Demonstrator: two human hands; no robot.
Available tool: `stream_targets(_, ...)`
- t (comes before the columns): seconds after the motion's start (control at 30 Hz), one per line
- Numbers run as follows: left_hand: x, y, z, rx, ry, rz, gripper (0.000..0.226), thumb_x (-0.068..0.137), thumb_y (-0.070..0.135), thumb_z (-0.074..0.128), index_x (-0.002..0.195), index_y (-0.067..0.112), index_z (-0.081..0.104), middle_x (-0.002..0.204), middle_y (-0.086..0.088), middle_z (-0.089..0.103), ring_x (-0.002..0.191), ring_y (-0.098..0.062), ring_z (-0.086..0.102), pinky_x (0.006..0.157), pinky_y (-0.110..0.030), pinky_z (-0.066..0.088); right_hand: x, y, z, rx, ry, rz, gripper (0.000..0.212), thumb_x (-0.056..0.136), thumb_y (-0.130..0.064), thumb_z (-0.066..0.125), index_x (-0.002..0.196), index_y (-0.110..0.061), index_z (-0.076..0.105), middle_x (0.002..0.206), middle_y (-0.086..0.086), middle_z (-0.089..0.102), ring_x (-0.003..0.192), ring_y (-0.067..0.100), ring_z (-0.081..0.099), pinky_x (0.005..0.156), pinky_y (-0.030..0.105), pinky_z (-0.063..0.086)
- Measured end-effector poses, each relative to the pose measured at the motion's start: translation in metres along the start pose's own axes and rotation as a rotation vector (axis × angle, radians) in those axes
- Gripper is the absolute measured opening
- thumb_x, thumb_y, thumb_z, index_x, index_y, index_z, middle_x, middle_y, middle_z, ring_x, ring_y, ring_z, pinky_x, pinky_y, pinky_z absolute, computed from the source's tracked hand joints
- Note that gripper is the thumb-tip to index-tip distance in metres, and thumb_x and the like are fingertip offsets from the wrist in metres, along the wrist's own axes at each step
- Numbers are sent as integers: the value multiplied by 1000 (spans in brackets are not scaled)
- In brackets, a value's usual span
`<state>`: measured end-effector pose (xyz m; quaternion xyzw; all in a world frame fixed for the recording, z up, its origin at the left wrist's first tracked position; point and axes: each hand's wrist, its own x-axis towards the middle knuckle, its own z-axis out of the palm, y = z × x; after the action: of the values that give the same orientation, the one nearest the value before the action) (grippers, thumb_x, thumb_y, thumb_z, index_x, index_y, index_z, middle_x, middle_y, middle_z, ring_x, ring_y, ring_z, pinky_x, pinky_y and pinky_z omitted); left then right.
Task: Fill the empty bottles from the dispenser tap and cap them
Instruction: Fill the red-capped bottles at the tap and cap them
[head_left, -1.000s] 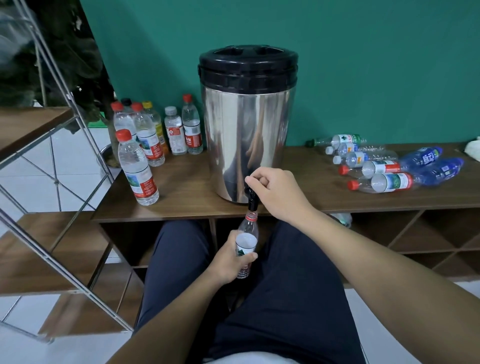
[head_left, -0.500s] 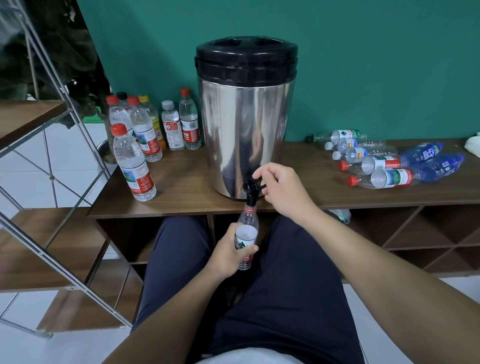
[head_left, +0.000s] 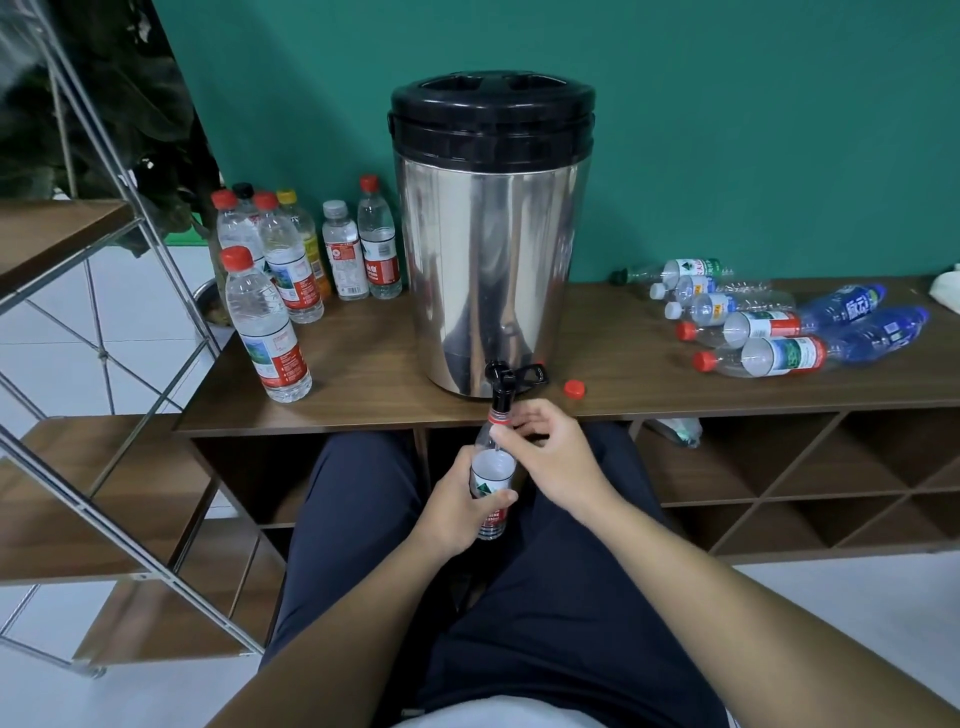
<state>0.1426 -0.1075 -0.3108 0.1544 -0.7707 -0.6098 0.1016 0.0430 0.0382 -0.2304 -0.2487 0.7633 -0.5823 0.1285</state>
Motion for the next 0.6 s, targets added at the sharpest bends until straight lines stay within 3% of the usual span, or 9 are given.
stream_targets(0.23,-3,3,0,-6,13,9,50,92,27,92,130,34,59,119,12,76,110,-11,75,98,-33,62,-9,32,17,-17,-31,81,52,80,-45,97,124,-35,71,118,-9,76,113,7,72,100,37,64)
stream_targets(0.43,-5,5,1,6,35,13,48,92,18,90,127,30,60,116,14,76,108,-10,74,92,-22,58,-11,45,22,-44,-53,99,61,77,-32,99,130,-33,67,124,-10,76,119,4,73,108,34,61)
stream_targets(0.6,-4,4,1,58,45,27,48,91,7,81,126,31,60,112,12,76,99,-10,73,89,-28,59,-11,55,28,-89,-55,114,61,67,-48,94,122,-39,69,119,-11,80,114,6,76,105,41,62)
